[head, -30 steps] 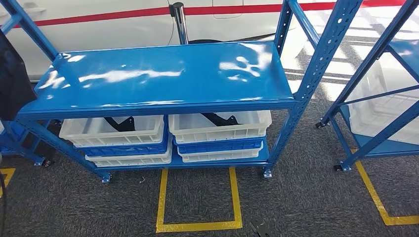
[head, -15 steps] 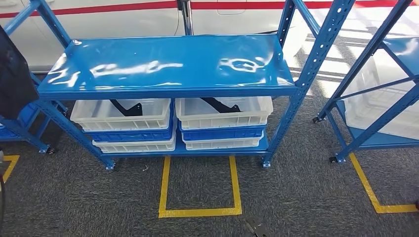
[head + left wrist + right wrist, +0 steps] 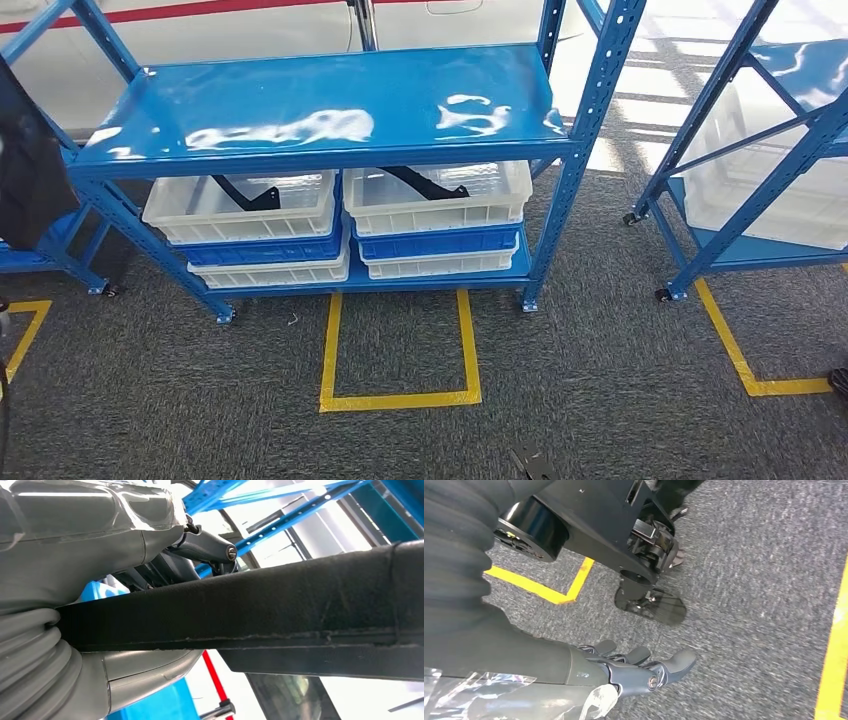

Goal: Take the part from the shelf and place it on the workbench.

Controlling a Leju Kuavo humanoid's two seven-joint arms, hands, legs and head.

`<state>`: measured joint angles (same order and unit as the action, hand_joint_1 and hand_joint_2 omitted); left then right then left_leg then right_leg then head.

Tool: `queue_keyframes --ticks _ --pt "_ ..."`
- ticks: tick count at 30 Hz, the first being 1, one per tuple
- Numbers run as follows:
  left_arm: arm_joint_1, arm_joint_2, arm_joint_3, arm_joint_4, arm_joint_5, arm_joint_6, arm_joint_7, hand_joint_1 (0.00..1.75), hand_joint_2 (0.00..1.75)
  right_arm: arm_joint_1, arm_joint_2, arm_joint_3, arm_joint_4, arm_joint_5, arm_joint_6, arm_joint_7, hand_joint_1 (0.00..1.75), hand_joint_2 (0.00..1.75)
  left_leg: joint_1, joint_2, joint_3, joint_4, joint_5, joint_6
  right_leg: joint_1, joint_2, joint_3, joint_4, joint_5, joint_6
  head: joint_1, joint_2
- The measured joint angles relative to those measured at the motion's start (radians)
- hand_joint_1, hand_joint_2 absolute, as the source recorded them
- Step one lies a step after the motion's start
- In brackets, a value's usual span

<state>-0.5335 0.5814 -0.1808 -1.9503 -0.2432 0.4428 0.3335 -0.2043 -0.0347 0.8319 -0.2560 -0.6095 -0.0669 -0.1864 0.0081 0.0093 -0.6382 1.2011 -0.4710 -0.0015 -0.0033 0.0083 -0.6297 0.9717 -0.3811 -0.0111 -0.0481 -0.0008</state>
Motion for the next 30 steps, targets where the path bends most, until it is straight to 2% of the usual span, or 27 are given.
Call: queue_keyframes --ticks 1,2,3,4,5,6,7,8,9,11,12,13,14,15,16,18,19,20,21,22,23,24,26,27,28,29,30 --pt "0.000 0.000 0.000 0.001 0.000 0.000 -0.001 1.75 1.75 0.000 0.000 -0.001 0.000 0.000 0.000 0.000 0.00 1.75 -0.003 0.000 0.058 -0.075 0.011 0.007 0.001 0.000 -0.010 0.000 0.010 0.003 0.000 0.000" --pt "-0.001 0.000 0.000 0.002 0.000 0.001 -0.001 1.75 1.75 0.000 0.001 -0.001 0.000 -0.001 0.000 -0.001 0.00 1.75 -0.006 -0.001 0.114 -0.160 0.008 0.014 0.001 0.000 -0.017 0.000 0.019 0.006 0.000 0.000" --pt "-0.001 0.000 0.001 0.003 0.000 0.001 -0.002 1.75 1.75 0.000 0.001 -0.002 0.000 -0.002 -0.001 -0.001 0.00 1.75 -0.011 -0.001 0.154 -0.223 0.001 0.020 0.001 0.000 -0.022 -0.002 0.029 0.011 0.000 0.000" --pt "-0.002 0.001 0.001 0.004 0.000 0.002 -0.003 1.75 1.75 -0.001 0.001 -0.002 0.000 -0.003 -0.001 -0.001 0.00 1.75 -0.015 -0.001 0.174 -0.260 -0.006 0.025 0.000 0.000 -0.024 -0.005 0.038 0.016 0.000 0.000" --pt "-0.004 0.001 0.001 0.005 0.001 0.002 -0.004 1.75 1.75 0.000 0.002 -0.002 0.000 -0.004 -0.002 -0.002 0.00 1.75 -0.018 -0.001 0.177 -0.276 -0.005 0.028 0.000 -0.001 -0.025 -0.009 0.049 0.022 0.000 0.000" --pt "-0.005 0.002 0.000 0.006 0.003 0.003 -0.005 1.75 1.75 0.000 0.002 -0.002 0.000 -0.005 -0.002 -0.002 0.00 1.75 -0.016 0.001 0.170 -0.275 0.007 0.032 0.000 -0.001 -0.028 -0.011 0.054 0.028 0.000 0.000" --pt "-0.007 0.002 -0.002 0.007 0.006 0.003 -0.006 1.75 1.75 0.000 0.002 -0.003 0.000 -0.007 -0.003 -0.002 0.00 1.75 -0.014 0.002 0.164 -0.279 0.018 0.036 0.000 0.000 -0.035 -0.003 0.045 0.033 0.000 0.000" --pt "-0.008 0.002 -0.004 0.008 0.009 0.003 -0.007 1.75 1.75 0.000 0.002 -0.004 0.000 -0.007 -0.004 -0.003 0.00 1.75 -0.011 0.004 0.155 -0.284 0.030 0.041 0.001 0.000 -0.046 0.022 0.015 0.038 0.001 0.000" --pt "-0.008 0.002 -0.006 0.010 0.012 0.004 -0.009 1.75 1.75 0.000 0.002 -0.004 0.000 -0.007 -0.004 -0.003 0.00 1.75 -0.008 0.005 0.144 -0.286 0.044 0.046 0.001 -0.001 -0.062 0.068 -0.035 0.042 0.002 0.000" --pt "-0.008 0.002 -0.011 0.013 0.014 0.004 -0.011 1.75 1.75 0.001 0.002 -0.008 0.000 -0.008 -0.005 -0.004 0.00 1.75 -0.009 0.004 0.116 -0.285 0.066 0.052 -0.001 -0.001 -0.094 0.202 -0.138 0.047 0.005 0.000" --pt "-0.010 0.002 -0.013 0.015 0.015 0.004 -0.012 1.75 1.75 0.001 0.002 -0.010 0.000 -0.008 -0.006 -0.003 0.00 1.75 -0.010 0.004 0.102 -0.284 0.077 0.053 -0.002 -0.001 -0.102 0.264 -0.159 0.049 0.005 0.000" --pt "-0.011 0.002 -0.014 0.017 0.015 0.004 -0.012 1.75 1.75 0.000 0.002 -0.013 0.000 -0.008 -0.006 -0.003 0.00 1.75 -0.010 0.004 0.087 -0.283 0.089 0.052 -0.002 -0.001 -0.100 0.301 -0.152 0.050 0.006 0.000" --pt "-0.013 0.002 -0.016 0.019 0.016 0.003 -0.012 1.75 1.75 -0.001 0.002 -0.016 0.000 -0.008 -0.007 -0.003 0.00 1.75 -0.010 0.004 0.072 -0.282 0.100 0.050 -0.003 -0.002 -0.083 0.307 -0.125 0.050 0.006 0.000" --pt "-0.014 0.002 -0.017 0.021 0.017 0.003 -0.013 1.75 1.75 -0.003 0.002 -0.018 0.000 -0.008 -0.007 -0.003 0.00 1.75 -0.010 0.004 0.058 -0.280 0.111 0.047 -0.004 -0.002 -0.049 0.277 -0.093 0.049 0.006 0.000" --pt "-0.014 0.002 -0.017 0.022 0.017 0.003 -0.013 1.75 1.75 -0.004 0.002 -0.018 0.000 -0.008 -0.007 -0.003 0.00 1.75 -0.011 0.004 0.045 -0.276 0.119 0.043 -0.005 -0.002 0.001 0.219 -0.072 0.049 0.006 0.000" --pt "-0.016 0.003 -0.016 0.024 0.017 0.004 -0.013 1.75 1.75 -0.006 0.002 -0.019 0.000 -0.008 -0.008 -0.003 0.00 1.75 -0.012 0.005 0.027 -0.264 0.133 0.034 -0.004 0.001 0.109 0.064 -0.090 0.042 0.005 0.000" --pt "-0.017 0.003 -0.015 0.024 0.018 0.004 -0.014 1.75 1.75 -0.007 0.003 -0.019 0.000 -0.007 -0.008 -0.003 0.00 1.75 -0.012 0.006 0.021 -0.261 0.140 0.029 -0.001 0.002 0.139 0.015 -0.106 0.037 0.005 0.000" --pt "-0.019 0.004 -0.015 0.025 0.020 0.006 -0.015 1.75 1.75 -0.008 0.003 -0.019 0.000 -0.007 -0.009 -0.004 0.00 1.75 -0.011 0.007 0.016 -0.259 0.148 0.025 0.003 0.004 0.150 -0.013 -0.115 0.030 0.005 0.000" --pt "-0.019 0.004 -0.015 0.025 0.024 0.007 -0.015 1.75 1.75 -0.008 0.004 -0.019 0.000 -0.007 -0.010 -0.003 0.00 1.75 -0.009 0.007 0.012 -0.259 0.155 0.021 0.003 0.004 0.143 -0.013 -0.110 0.022 0.005 0.000" --pt "-0.018 0.004 -0.015 0.026 0.030 0.008 -0.015 1.75 1.75 -0.008 0.004 -0.019 0.000 -0.008 -0.010 -0.003 0.00 1.75 -0.006 0.006 0.004 -0.252 0.148 0.017 0.003 0.003 0.136 -0.013 -0.103 0.015 0.005 0.000" --pt "-0.016 0.005 -0.015 0.026 0.038 0.009 -0.015 1.75 1.75 -0.007 0.003 -0.019 0.000 -0.008 -0.011 -0.003 0.00 1.75 -0.004 0.004 -0.007 -0.229 0.124 0.012 0.002 0.001 0.128 -0.014 -0.096 0.007 0.004 0.000" --pt "-0.013 0.005 -0.014 0.027 0.047 0.009 -0.013 1.75 1.75 -0.006 0.003 -0.020 0.000 -0.008 -0.012 -0.002 0.00 1.75 -0.001 0.003 -0.025 -0.183 0.084 0.006 0.000 0.000 0.120 -0.015 -0.087 0.000 0.003 0.000" --pt "-0.010 0.006 -0.014 0.028 0.061 0.010 -0.006 1.75 1.75 -0.002 0.003 -0.020 0.000 -0.008 -0.013 -0.002 0.00 1.75 0.002 0.001 -0.070 -0.042 -0.009 -0.005 0.001 -0.003 0.099 -0.014 -0.070 -0.007 0.002 0.000" --pt "-0.008 0.006 -0.014 0.028 0.063 0.010 -0.001 1.75 1.75 0.000 0.003 -0.020 0.000 -0.008 -0.013 -0.002 0.00 1.75 0.003 0.001 -0.087 0.023 -0.035 -0.008 0.001 -0.003 0.088 -0.014 -0.062 -0.008 0.002 0.000" --pt "-0.006 0.006 -0.014 0.029 0.059 0.010 0.005 1.75 1.75 0.001 0.003 -0.020 0.000 -0.008 -0.014 -0.002 0.00 1.75 0.003 0.001 -0.090 0.058 -0.037 -0.008 0.002 -0.003 0.078 -0.013 -0.054 -0.008 0.002 0.000" --pt "-0.003 0.006 -0.014 0.030 0.051 0.012 0.012 1.75 1.75 0.002 0.003 -0.020 0.000 -0.007 -0.016 -0.003 0.00 1.75 0.002 0.001 -0.074 0.055 -0.021 -0.006 0.003 -0.002 0.068 -0.013 -0.047 -0.008 0.002 0.000" --pt "-0.002 0.006 -0.014 0.031 0.039 0.015 0.019 1.75 1.75 0.002 0.003 -0.020 0.000 -0.007 -0.017 -0.004 0.00 1.75 0.001 0.001 -0.039 0.012 0.005 -0.001 0.004 -0.002 0.061 -0.013 -0.040 -0.007 0.002 0.000"
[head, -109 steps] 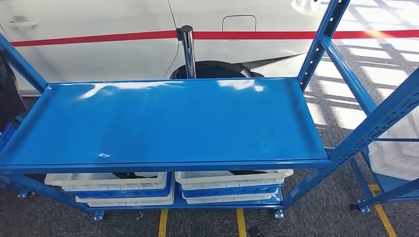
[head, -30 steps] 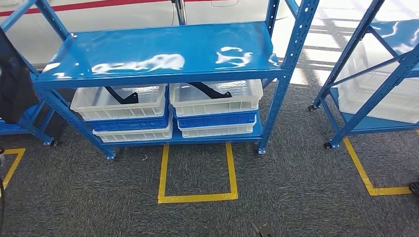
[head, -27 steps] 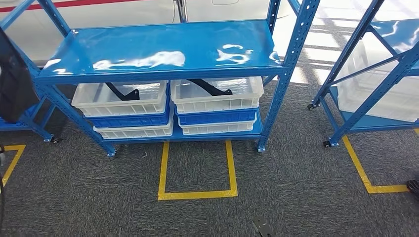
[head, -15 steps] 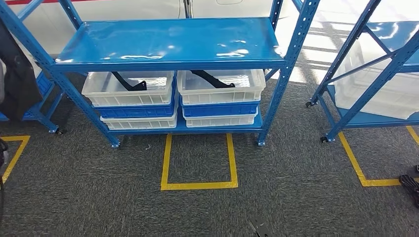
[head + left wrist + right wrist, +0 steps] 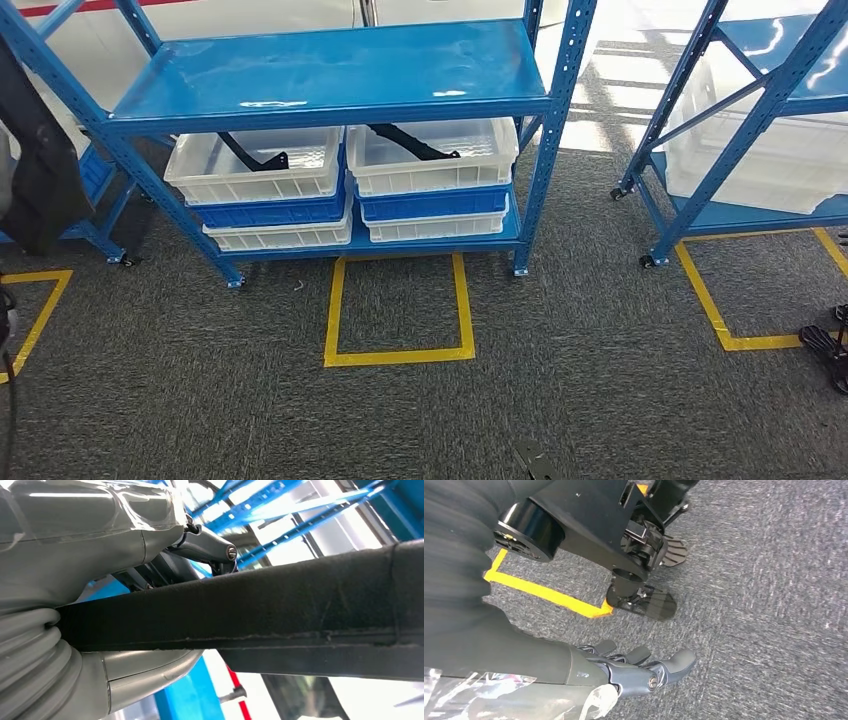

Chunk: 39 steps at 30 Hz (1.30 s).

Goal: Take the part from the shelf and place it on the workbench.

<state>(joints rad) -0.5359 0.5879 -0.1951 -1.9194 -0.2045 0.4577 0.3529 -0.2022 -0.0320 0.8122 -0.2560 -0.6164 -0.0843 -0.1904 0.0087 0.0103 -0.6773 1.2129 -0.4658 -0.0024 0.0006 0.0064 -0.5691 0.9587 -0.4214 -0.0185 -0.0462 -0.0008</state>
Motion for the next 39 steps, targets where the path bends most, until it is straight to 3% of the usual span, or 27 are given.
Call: queue_keyframes --ticks 2,4,6,8,9,11,13,14,15,17,19,21,23,25,27,28,29,30,32,34,35,37,39 --pt "-0.001 0.001 0.000 0.001 -0.034 0.011 0.020 1.75 1.75 0.000 0.001 0.000 0.000 0.000 -0.004 -0.003 0.00 1.75 -0.009 0.003 0.101 -0.152 0.038 0.018 0.003 -0.002 -0.009 0.000 0.009 0.002 0.000 0.000" --pt "-0.003 0.004 0.001 0.001 -0.070 0.021 0.035 1.75 1.75 0.001 0.002 -0.001 0.000 -0.001 -0.005 -0.007 0.00 1.75 -0.021 0.010 0.166 -0.263 0.039 0.033 0.003 -0.007 -0.013 0.000 0.017 0.010 0.000 0.000" --pt "-0.003 0.008 0.001 0.001 -0.101 0.027 0.046 1.75 1.75 0.003 0.003 -0.004 0.000 -0.002 -0.005 -0.010 0.00 1.75 -0.024 0.010 0.175 -0.293 0.037 0.041 0.002 -0.016 -0.016 -0.001 0.024 0.021 0.000 0.000" --pt "-0.002 0.010 0.001 0.001 -0.123 0.030 0.053 1.75 1.75 0.004 0.002 -0.007 0.000 -0.002 -0.006 -0.011 0.00 1.75 -0.018 0.002 0.176 -0.310 0.051 0.047 0.002 -0.018 -0.027 0.018 0.008 0.031 0.000 0.000" --pt "-0.002 0.010 0.001 0.001 -0.130 0.031 0.055 1.75 1.75 0.004 0.002 -0.007 0.000 -0.002 -0.006 -0.012 0.00 1.75 -0.014 -0.002 0.177 -0.317 0.059 0.050 0.002 -0.016 -0.043 0.054 -0.017 0.036 0.000 0.000" --pt "0.000 0.011 0.000 0.001 -0.135 0.031 0.056 1.75 1.75 0.005 0.003 -0.008 0.000 -0.002 -0.007 -0.012 0.00 1.75 -0.013 -0.012 0.171 -0.320 0.068 0.054 -0.002 -0.011 -0.100 0.187 -0.090 0.044 0.002 0.000" --pt "0.002 0.011 -0.001 0.001 -0.135 0.025 0.058 1.75 1.75 0.006 0.003 -0.008 0.000 -0.001 -0.007 -0.012 0.00 1.75 -0.012 -0.025 0.163 -0.316 0.073 0.053 -0.006 -0.010 -0.141 0.294 -0.128 0.052 0.003 0.000" --pt "0.003 0.011 -0.002 0.001 -0.134 0.021 0.059 1.75 1.75 0.007 0.003 -0.008 0.000 -0.001 -0.007 -0.012 0.00 1.75 -0.011 -0.032 0.159 -0.313 0.074 0.052 -0.008 -0.010 -0.136 0.294 -0.119 0.055 0.003 0.000" --pt "0.002 0.011 -0.002 0.001 -0.134 0.017 0.060 1.75 1.75 0.007 0.002 -0.008 0.000 -0.001 -0.007 -0.012 0.00 1.75 -0.010 -0.040 0.155 -0.308 0.075 0.050 -0.010 -0.007 -0.109 0.253 -0.094 0.057 0.003 0.000" --pt "0.001 0.012 -0.001 0.000 -0.135 0.013 0.064 1.75 1.75 0.007 0.002 -0.009 0.000 0.000 -0.007 -0.013 0.00 1.75 -0.008 -0.056 0.146 -0.293 0.071 0.043 -0.018 0.020 -0.028 0.110 -0.037 0.059 0.003 0.000" --pt "-0.002 0.018 0.000 -0.002 -0.137 0.009 0.069 1.75 1.75 0.008 0.002 -0.010 0.000 0.000 -0.007 -0.014 0.00 1.75 -0.008 -0.068 0.129 -0.275 0.068 0.032 -0.021 0.045 0.011 0.027 -0.018 0.054 0.002 0.000" --pt "-0.003 0.028 0.004 -0.005 -0.137 0.005 0.074 1.75 1.75 0.008 0.002 -0.012 0.000 0.002 -0.007 -0.015 0.00 1.75 -0.006 -0.081 0.114 -0.268 0.072 0.021 -0.018 0.038 0.006 0.022 -0.019 0.043 0.002 0.000" --pt "0.000 0.039 0.010 -0.009 -0.139 0.004 0.080 1.75 1.75 0.008 0.002 -0.013 0.000 0.009 -0.007 -0.015 0.00 1.75 -0.003 -0.072 0.101 -0.251 0.060 0.011 -0.019 0.020 0.002 0.021 -0.014 0.031 0.001 0.000" --pt "0.002 0.049 0.019 -0.013 -0.141 0.004 0.085 1.75 1.75 0.010 0.003 -0.013 0.000 0.016 -0.006 -0.014 0.00 1.75 -0.001 -0.041 0.061 -0.162 0.007 0.000 -0.021 0.003 -0.002 0.019 -0.010 0.023 -0.001 0.000" --pt "0.006 0.053 0.025 -0.016 -0.142 0.004 0.087 1.75 1.75 0.014 0.003 -0.013 0.000 0.019 -0.005 -0.014 0.00 1.75 0.002 -0.027 -0.003 -0.016 -0.058 -0.011 -0.021 -0.014 -0.004 0.019 -0.010 0.021 -0.003 0.000" --pt "0.009 0.054 0.027 -0.016 -0.141 0.004 0.087 1.75 1.75 0.015 0.003 -0.013 0.000 0.019 -0.005 -0.014 0.00 1.75 0.004 -0.025 -0.025 0.034 -0.072 -0.014 -0.021 -0.024 -0.004 0.020 -0.010 0.021 -0.003 0.000" --pt "0.012 0.055 0.027 -0.016 -0.141 0.004 0.087 1.75 1.75 0.015 0.003 -0.013 0.000 0.019 -0.005 -0.014 0.00 1.75 0.005 -0.023 -0.031 0.047 -0.068 -0.016 -0.021 -0.034 -0.004 0.020 -0.011 0.021 -0.003 0.000" --pt "0.014 0.057 0.029 -0.017 -0.143 0.004 0.087 1.75 1.75 0.015 0.003 -0.013 0.000 0.019 -0.004 -0.014 0.00 1.75 0.006 -0.018 -0.014 0.012 -0.044 -0.017 -0.021 -0.043 -0.004 0.020 -0.011 0.021 -0.003 0.000" --pt "0.016 0.062 0.035 -0.021 -0.147 0.003 0.087 1.75 1.75 0.014 0.003 -0.013 0.000 0.023 -0.003 -0.012 0.00 1.75 0.005 0.016 0.063 -0.143 0.023 -0.015 -0.020 -0.061 -0.002 0.020 -0.012 0.023 -0.003 0.000" --pt "0.021 0.065 0.043 -0.027 -0.152 0.003 0.088 1.75 1.75 0.014 0.003 -0.013 0.000 0.030 -0.001 -0.010 0.00 1.75 -0.005 0.045 0.114 -0.254 0.059 -0.005 -0.015 -0.076 0.000 0.019 -0.014 0.028 -0.003 0.000" --pt "0.027 0.066 0.047 -0.028 -0.153 0.002 0.089 1.75 1.75 0.014 0.003 -0.013 0.000 0.034 0.000 -0.009 0.00 1.75 -0.010 0.046 0.118 -0.269 0.060 0.001 -0.013 -0.084 0.001 0.019 -0.014 0.032 -0.003 0.000" --pt "0.042 0.068 0.052 -0.031 -0.154 0.002 0.091 1.75 1.75 0.014 0.002 -0.013 0.000 0.038 0.002 -0.007 0.00 1.75 -0.011 0.025 0.114 -0.270 0.066 0.013 -0.013 -0.098 0.003 0.017 -0.016 0.042 -0.003 0.000" --pt "0.051 0.071 0.056 -0.035 -0.154 0.003 0.091 1.75 1.75 0.013 0.002 -0.013 0.000 0.040 0.003 -0.007 0.00 1.75 -0.006 0.006 0.114 -0.275 0.073 0.027 -0.014 -0.072 -0.007 0.047 -0.041 0.051 -0.002 0.000"
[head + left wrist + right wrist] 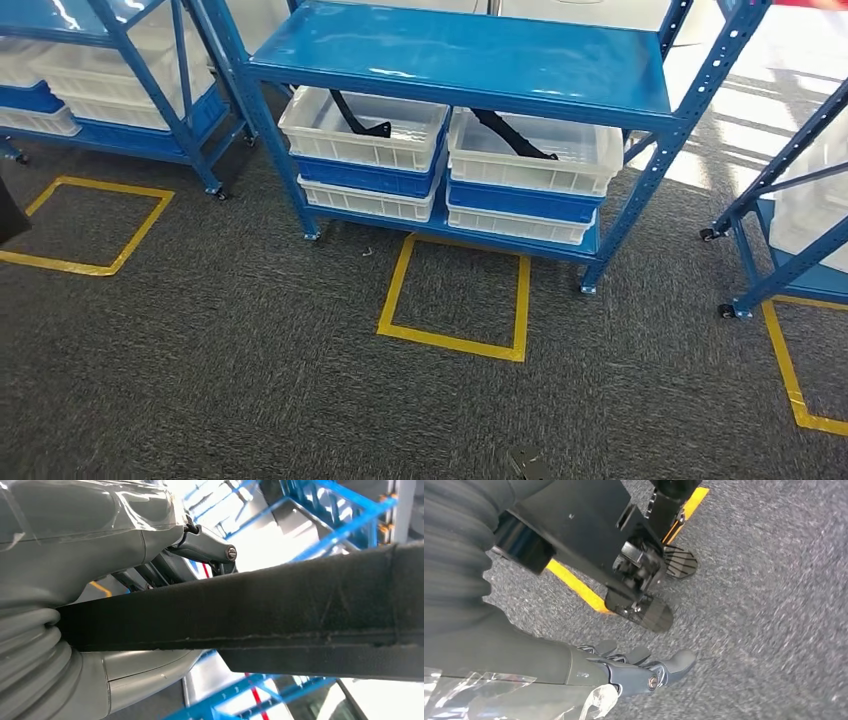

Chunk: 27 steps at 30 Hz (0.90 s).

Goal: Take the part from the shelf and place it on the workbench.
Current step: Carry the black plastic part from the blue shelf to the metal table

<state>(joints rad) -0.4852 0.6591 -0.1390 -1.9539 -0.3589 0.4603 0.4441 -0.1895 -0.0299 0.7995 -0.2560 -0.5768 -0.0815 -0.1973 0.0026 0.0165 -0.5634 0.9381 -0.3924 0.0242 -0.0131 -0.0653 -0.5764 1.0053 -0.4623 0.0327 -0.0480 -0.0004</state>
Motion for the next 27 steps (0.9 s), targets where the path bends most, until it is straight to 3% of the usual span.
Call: queue_keyframes --ticks 2,3,4,5,6,7,9,11,13,14,16,18,20,21,22,25,26,27 --pt "0.004 0.003 0.003 -0.003 0.000 0.000 0.000 1.75 1.75 0.000 0.000 0.000 0.000 0.000 0.000 0.000 0.00 1.75 0.002 -0.018 0.000 -0.002 0.005 0.010 0.000 0.045 -0.048 0.114 -0.064 0.003 0.001 0.000" --pt "0.006 0.003 0.003 -0.003 0.000 0.000 0.000 1.75 1.75 0.002 0.000 0.000 0.000 0.000 0.000 0.001 0.00 1.75 0.001 -0.028 -0.001 -0.002 0.006 0.014 0.001 0.057 -0.084 0.192 -0.097 0.002 0.002 0.000" --pt "0.011 0.003 0.003 -0.003 0.000 0.000 0.000 1.75 1.75 0.003 -0.001 0.000 0.000 0.000 0.000 0.001 0.00 1.75 -0.001 -0.039 -0.002 -0.001 0.007 0.015 0.002 0.061 -0.114 0.253 -0.117 0.001 0.002 0.000" --pt "0.015 0.003 0.002 -0.003 0.000 0.000 0.000 1.75 1.75 0.005 -0.001 0.000 0.000 0.000 0.000 0.002 0.00 1.75 -0.002 -0.051 -0.002 -0.001 0.007 0.015 0.002 0.063 -0.129 0.280 -0.117 0.000 0.002 0.000" --pt "0.018 0.003 0.002 -0.003 0.000 0.000 0.000 1.75 1.75 0.006 -0.001 0.000 0.000 0.000 0.000 0.002 0.00 1.75 -0.003 -0.064 -0.002 0.001 0.007 0.015 0.002 0.065 -0.124 0.266 -0.098 -0.002 0.002 0.000" --pt "0.019 0.003 0.003 -0.004 0.000 0.000 0.000 1.75 1.75 0.006 -0.001 0.000 0.000 0.000 0.000 0.002 0.00 1.75 -0.002 -0.077 -0.002 0.003 0.007 0.015 0.002 0.070 -0.098 0.207 -0.061 -0.005 0.002 0.000" --pt "0.019 0.003 0.003 -0.004 0.000 0.000 0.000 1.75 1.75 0.006 -0.001 0.000 0.000 0.000 0.000 0.002 0.00 1.75 -0.002 -0.100 -0.006 0.010 0.004 0.011 -0.002 0.107 -0.030 0.057 0.006 -0.010 0.002 0.000" --pt "0.020 0.003 0.005 -0.005 0.000 0.000 0.000 1.75 1.75 0.004 -0.002 0.000 0.000 0.001 0.000 0.002 0.00 1.75 -0.001 -0.120 -0.016 0.017 0.004 0.002 -0.003 0.132 -0.001 -0.013 0.026 -0.013 0.002 0.000" --pt "0.021 0.004 0.006 -0.006 0.000 -0.002 -0.001 1.75 1.75 0.001 -0.002 0.000 0.000 0.006 -0.001 0.002 0.00 1.75 0.003 -0.139 -0.023 0.016 0.008 -0.007 -0.001 0.115 -0.002 -0.016 0.028 -0.020 0.002 0.000" --pt "0.021 0.004 0.008 -0.006 0.000 -0.005 -0.003 1.75 1.75 -0.001 -0.002 0.000 0.000 0.010 -0.003 0.000 0.00 1.75 0.004 -0.135 -0.028 0.020 0.006 -0.012 -0.002 0.104 -0.001 -0.018 0.029 -0.025 0.001 0.000" --pt "0.011 0.003 0.009 -0.006 0.004 -0.011 -0.014 1.75 1.75 -0.010 -0.004 0.000 0.000 0.017 -0.011 -0.008 0.00 1.75 0.003 -0.094 -0.057 0.076 -0.028 -0.024 -0.007 0.081 -0.001 -0.023 0.033 -0.032 -0.002 0.000" --pt "-0.009 0.000 0.007 -0.005 0.014 -0.019 -0.032 1.75 1.75 -0.022 -0.008 0.000 0.000 0.021 -0.019 -0.017 0.00 1.75 0.007 -0.042 -0.120 0.212 -0.092 -0.036 -0.007 0.061 -0.002 -0.023 0.034 -0.035 -0.005 0.000" --pt "-0.025 -0.006 -0.002 0.000 0.022 -0.027 -0.050 1.75 1.75 -0.033 -0.014 0.000 0.000 0.026 -0.022 -0.017 0.00 1.75 0.013 -0.025 -0.170 0.320 -0.126 -0.044 -0.006 0.041 -0.003 -0.023 0.033 -0.035 -0.005 0.000" --pt "-0.030 -0.010 -0.007 0.004 0.021 -0.030 -0.056 1.75 1.75 -0.038 -0.017 0.000 -0.001 0.030 -0.022 -0.013 0.00 1.75 0.015 -0.022 -0.168 0.319 -0.117 -0.045 -0.006 0.031 -0.003 -0.023 0.032 -0.035 -0.005 0.000" --pt "-0.034 -0.013 -0.013 0.006 0.019 -0.033 -0.060 1.75 1.75 -0.041 -0.018 0.000 -0.001 0.034 -0.021 -0.008 0.00 1.75 0.017 -0.016 -0.143 0.273 -0.091 -0.046 -0.006 0.021 -0.002 -0.023 0.031 -0.034 -0.005 0.000" --pt "-0.038 -0.023 -0.026 0.010 0.010 -0.032 -0.067 1.75 1.75 -0.042 -0.020 0.000 -0.002 0.046 -0.019 0.009 0.00 1.75 0.005 0.050 -0.028 0.053 -0.011 -0.035 -0.002 -0.009 0.005 -0.024 0.027 -0.026 -0.005 0.000" --pt "-0.035 -0.026 -0.029 0.012 0.008 -0.029 -0.070 1.75 1.75 -0.038 -0.023 0.000 -0.002 0.050 -0.019 0.014 0.00 1.75 -0.001 0.065 -0.012 0.019 -0.004 -0.028 0.000 -0.019 0.008 -0.026 0.025 -0.021 -0.005 0.000" --pt "-0.030 -0.029 -0.032 0.014 0.007 -0.024 -0.074 1.75 1.75 -0.034 -0.025 0.001 -0.002 0.053 -0.020 0.019 0.00 1.75 -0.007 0.065 -0.010 0.010 -0.006 -0.022 0.002 -0.031 0.010 -0.028 0.023 -0.017 -0.005 0.000"
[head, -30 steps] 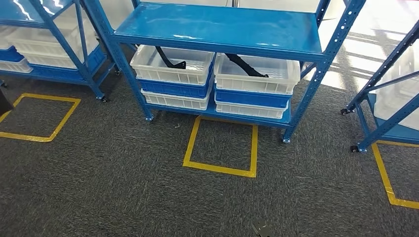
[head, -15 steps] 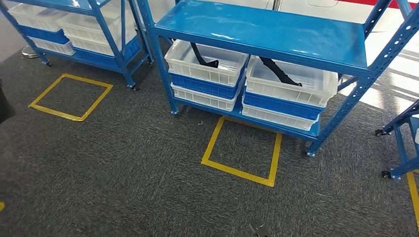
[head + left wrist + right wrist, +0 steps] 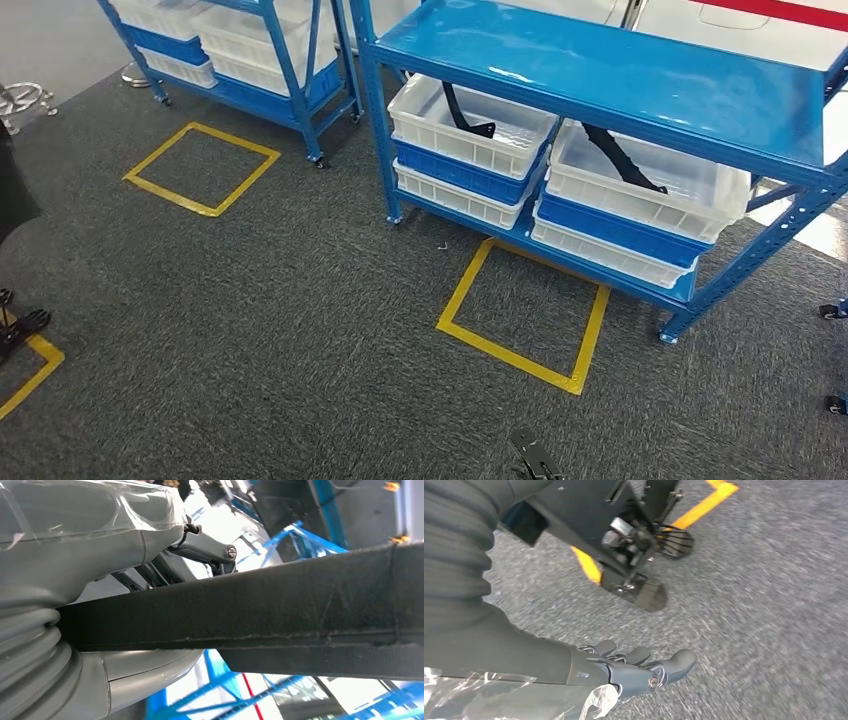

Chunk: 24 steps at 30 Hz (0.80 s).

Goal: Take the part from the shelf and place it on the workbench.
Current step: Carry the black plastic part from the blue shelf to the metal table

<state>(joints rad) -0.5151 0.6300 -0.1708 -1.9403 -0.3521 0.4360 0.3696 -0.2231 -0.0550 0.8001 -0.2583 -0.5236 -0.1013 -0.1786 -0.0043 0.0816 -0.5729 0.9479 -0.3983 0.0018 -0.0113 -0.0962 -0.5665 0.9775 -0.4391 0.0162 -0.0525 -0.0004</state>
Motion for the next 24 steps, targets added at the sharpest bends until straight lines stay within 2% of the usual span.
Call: queue_keyframes --ticks 1,2,3,4,6,7,8,9,10,11,12,13,14,15,17,18,19,21,23,24 --pt "0.007 -0.004 -0.002 0.003 0.001 0.005 -0.006 1.75 1.75 0.005 -0.002 0.000 0.000 0.003 0.000 0.003 0.00 1.75 -0.001 -0.016 -0.001 -0.002 0.003 0.005 0.000 -0.013 0.003 -0.002 -0.001 0.005 0.000 0.000" --pt "0.016 -0.008 -0.005 0.007 0.003 0.009 -0.015 1.75 1.75 0.010 -0.006 0.000 0.000 0.006 -0.001 0.004 0.00 1.75 0.002 -0.028 -0.001 -0.004 0.006 0.011 -0.001 -0.014 0.005 -0.001 -0.006 0.011 0.000 0.000" --pt "0.023 -0.013 -0.006 0.012 0.007 0.013 -0.024 1.75 1.75 0.014 -0.010 0.000 0.000 0.008 -0.001 0.005 0.00 1.75 0.004 -0.042 0.000 -0.008 0.009 0.017 -0.003 0.000 0.003 0.009 -0.015 0.016 0.001 0.000" --pt "0.027 -0.019 -0.009 0.019 0.012 0.016 -0.033 1.75 1.75 0.016 -0.013 0.000 0.000 0.010 -0.001 0.003 0.00 1.75 0.008 -0.054 0.002 -0.011 0.012 0.024 -0.004 0.026 -0.009 0.040 -0.035 0.019 0.001 0.000" --pt "0.030 -0.035 -0.016 0.033 0.023 0.020 -0.050 1.75 1.75 0.020 -0.019 0.000 0.000 0.011 -0.001 0.000 0.00 1.75 0.010 -0.079 0.003 -0.013 0.015 0.034 -0.004 0.080 -0.070 0.167 -0.097 0.020 0.003 0.000" --pt "0.029 -0.044 -0.021 0.040 0.029 0.020 -0.056 1.75 1.75 0.021 -0.019 0.000 0.000 0.012 -0.001 -0.001 0.00 1.75 0.010 -0.092 0.003 -0.013 0.015 0.036 -0.004 0.090 -0.108 0.239 -0.122 0.019 0.003 0.000" --pt "0.028 -0.051 -0.025 0.047 0.033 0.021 -0.061 1.75 1.75 0.021 -0.020 0.000 -0.001 0.012 -0.001 -0.002 0.00 1.75 0.009 -0.107 0.003 -0.012 0.015 0.036 -0.003 0.094 -0.136 0.287 -0.132 0.019 0.004 0.000" --pt "0.025 -0.056 -0.029 0.052 0.035 0.021 -0.064 1.75 1.75 0.021 -0.020 0.000 -0.001 0.011 -0.002 -0.004 0.00 1.75 0.009 -0.123 0.004 -0.011 0.015 0.036 -0.003 0.095 -0.148 0.298 -0.121 0.019 0.004 0.000" --pt "0.019 -0.060 -0.032 0.055 0.036 0.020 -0.065 1.75 1.75 0.019 -0.019 0.000 -0.001 0.009 -0.002 -0.006 0.00 1.75 0.009 -0.139 0.004 -0.010 0.014 0.035 -0.004 0.099 -0.140 0.267 -0.091 0.019 0.004 0.000" --pt "0.009 -0.064 -0.034 0.058 0.034 0.018 -0.065 1.75 1.75 0.018 -0.019 0.000 -0.001 0.006 -0.002 -0.010 0.00 1.75 0.011 -0.155 0.004 -0.007 0.012 0.033 -0.006 0.112 -0.116 0.203 -0.049 0.018 0.004 0.000" --pt "-0.002 -0.067 -0.036 0.061 0.032 0.014 -0.062 1.75 1.75 0.016 -0.018 0.000 -0.002 0.004 -0.001 -0.013 0.00 1.75 0.011 -0.171 0.002 -0.002 0.009 0.029 -0.011 0.143 -0.088 0.132 -0.013 0.018 0.004 0.000" --pt "-0.014 -0.068 -0.038 0.062 0.028 0.009 -0.056 1.75 1.75 0.016 -0.017 0.000 -0.002 0.001 0.000 -0.016 0.00 1.75 0.011 -0.187 -0.002 0.006 0.006 0.025 -0.016 0.170 -0.064 0.073 0.011 0.019 0.004 0.000" --pt "-0.025 -0.069 -0.040 0.063 0.024 0.004 -0.047 1.75 1.75 0.015 -0.014 0.000 -0.003 0.000 0.001 -0.018 0.00 1.75 0.013 -0.201 -0.008 0.012 0.003 0.019 -0.020 0.192 -0.049 0.037 0.022 0.020 0.004 0.000" --pt "-0.032 -0.069 -0.041 0.064 0.021 -0.001 -0.038 1.75 1.75 0.012 -0.011 0.000 -0.003 -0.001 0.002 -0.020 0.00 1.75 0.015 -0.215 -0.014 0.014 0.002 0.014 -0.020 0.200 -0.044 0.023 0.021 0.019 0.004 0.000" --pt "-0.039 -0.069 -0.042 0.064 0.017 -0.006 -0.026 1.75 1.75 0.007 -0.002 0.000 -0.004 -0.002 0.003 -0.023 0.00 1.75 0.021 -0.233 -0.024 0.015 0.004 0.005 -0.017 0.172 -0.041 0.021 0.020 0.014 0.005 0.000" --pt "-0.041 -0.067 -0.041 0.064 0.016 -0.006 -0.022 1.75 1.75 0.005 0.001 0.000 -0.005 -0.002 0.002 -0.025 0.00 1.75 0.021 -0.218 -0.031 0.025 -0.002 -0.001 -0.017 0.158 -0.040 0.020 0.020 0.009 0.004 0.000" --pt "-0.045 -0.066 -0.041 0.064 0.015 -0.007 -0.021 1.75 1.75 0.005 0.004 0.000 -0.006 -0.002 0.002 -0.025 0.00 1.75 0.020 -0.189 -0.046 0.055 -0.016 -0.006 -0.018 0.144 -0.038 0.018 0.020 0.004 0.002 0.000" --pt "-0.053 -0.064 -0.042 0.064 0.014 -0.008 -0.019 1.75 1.75 0.009 0.007 0.000 -0.006 -0.002 0.002 -0.026 0.00 1.75 0.018 -0.121 -0.104 0.170 -0.065 -0.018 -0.017 0.116 -0.035 0.018 0.017 -0.003 -0.002 0.000" --pt "-0.054 -0.064 -0.043 0.065 0.014 -0.013 -0.011 1.75 1.75 0.012 0.009 0.000 -0.006 -0.001 0.008 -0.025 0.00 1.75 0.021 -0.096 -0.170 0.290 -0.102 -0.025 -0.015 0.087 -0.034 0.018 0.013 -0.006 -0.002 0.000" --pt "-0.053 -0.064 -0.044 0.065 0.014 -0.017 -0.002 1.75 1.75 0.013 0.011 0.000 -0.006 0.001 0.012 -0.024 0.00 1.75 0.022 -0.091 -0.181 0.306 -0.099 -0.025 -0.015 0.072 -0.032 0.018 0.011 -0.007 -0.002 0.000"
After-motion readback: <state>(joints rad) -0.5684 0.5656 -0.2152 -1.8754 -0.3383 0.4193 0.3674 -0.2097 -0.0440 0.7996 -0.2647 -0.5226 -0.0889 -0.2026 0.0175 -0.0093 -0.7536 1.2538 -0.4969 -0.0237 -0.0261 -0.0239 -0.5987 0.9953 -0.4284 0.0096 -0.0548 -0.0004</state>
